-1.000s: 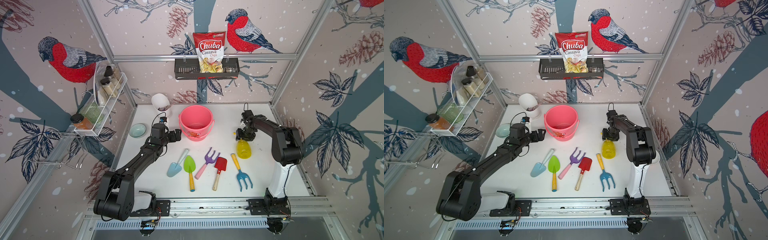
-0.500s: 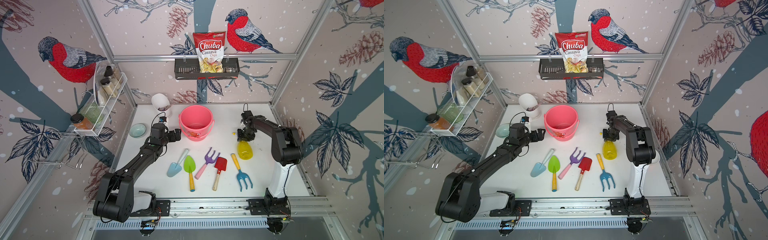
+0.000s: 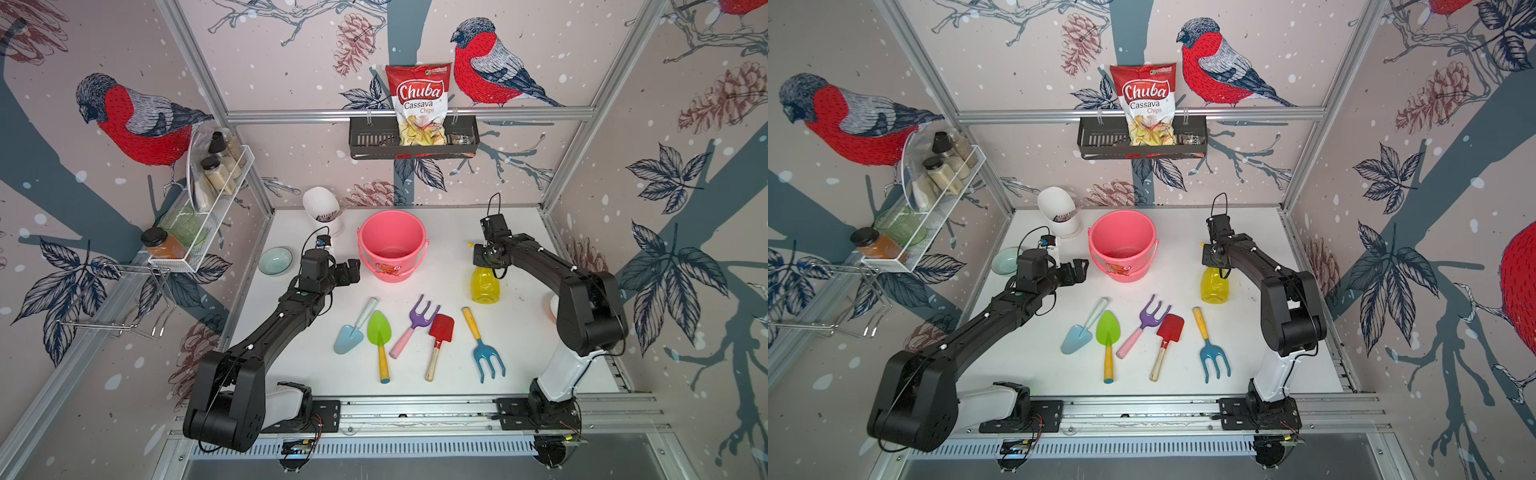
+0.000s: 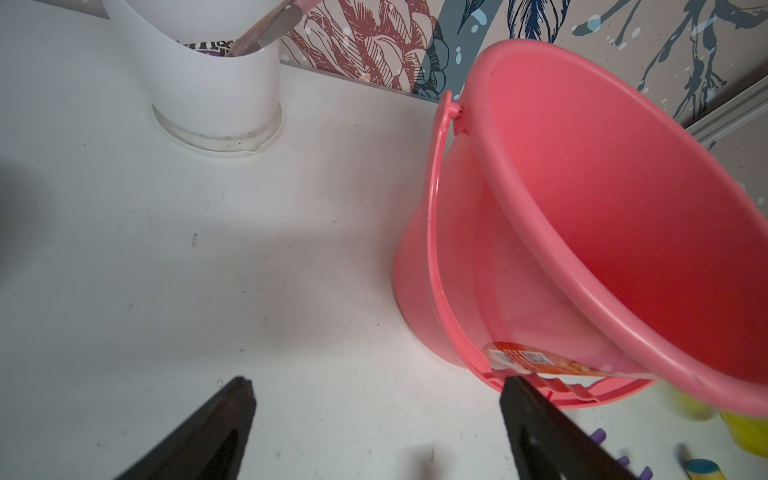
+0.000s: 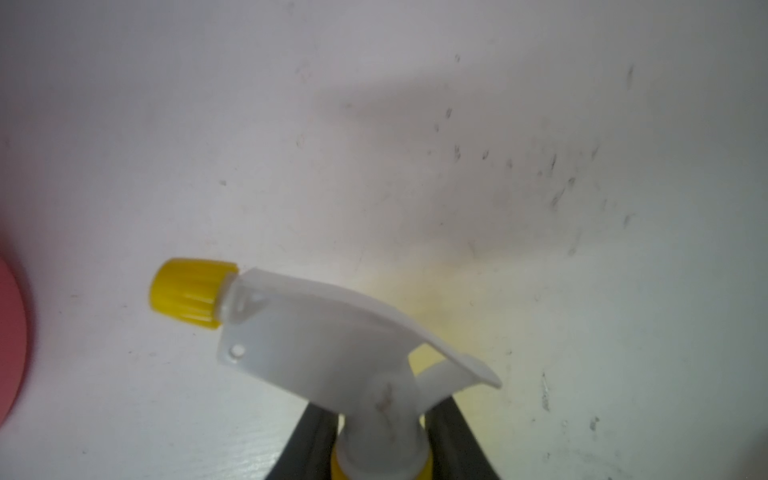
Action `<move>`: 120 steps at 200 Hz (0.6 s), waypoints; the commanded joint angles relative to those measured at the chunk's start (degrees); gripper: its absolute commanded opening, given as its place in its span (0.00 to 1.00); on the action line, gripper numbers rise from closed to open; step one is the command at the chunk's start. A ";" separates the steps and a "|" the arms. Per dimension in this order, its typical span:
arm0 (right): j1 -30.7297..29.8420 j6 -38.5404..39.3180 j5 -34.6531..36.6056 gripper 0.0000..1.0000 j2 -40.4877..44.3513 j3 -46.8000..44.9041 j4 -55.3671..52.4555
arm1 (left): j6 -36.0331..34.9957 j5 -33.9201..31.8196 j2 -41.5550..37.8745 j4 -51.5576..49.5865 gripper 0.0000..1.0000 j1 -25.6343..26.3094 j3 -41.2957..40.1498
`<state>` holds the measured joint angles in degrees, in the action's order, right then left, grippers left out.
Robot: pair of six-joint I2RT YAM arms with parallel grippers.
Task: Organize the gardening tools
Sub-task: Adjust the gardening tool at the center of the board.
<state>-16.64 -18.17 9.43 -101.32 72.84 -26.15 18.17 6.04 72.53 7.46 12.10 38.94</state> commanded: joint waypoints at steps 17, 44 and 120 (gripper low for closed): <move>-0.56 -4.27 11.75 0.15 3.69 -3.60 13.30 | 0.61 -1.04 -1.37 1.43 0.96 0.12 -0.90; -1.84 -5.01 20.40 0.15 4.71 -6.60 21.75 | 0.84 -2.03 -2.66 2.19 0.96 0.12 -1.78; -7.68 -1.38 39.82 0.12 -1.67 -10.96 47.47 | 1.65 -3.75 -5.39 4.04 0.96 0.12 -3.86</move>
<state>-23.24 -21.89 39.97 -100.68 62.17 9.21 19.51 2.98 67.94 8.71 12.10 35.55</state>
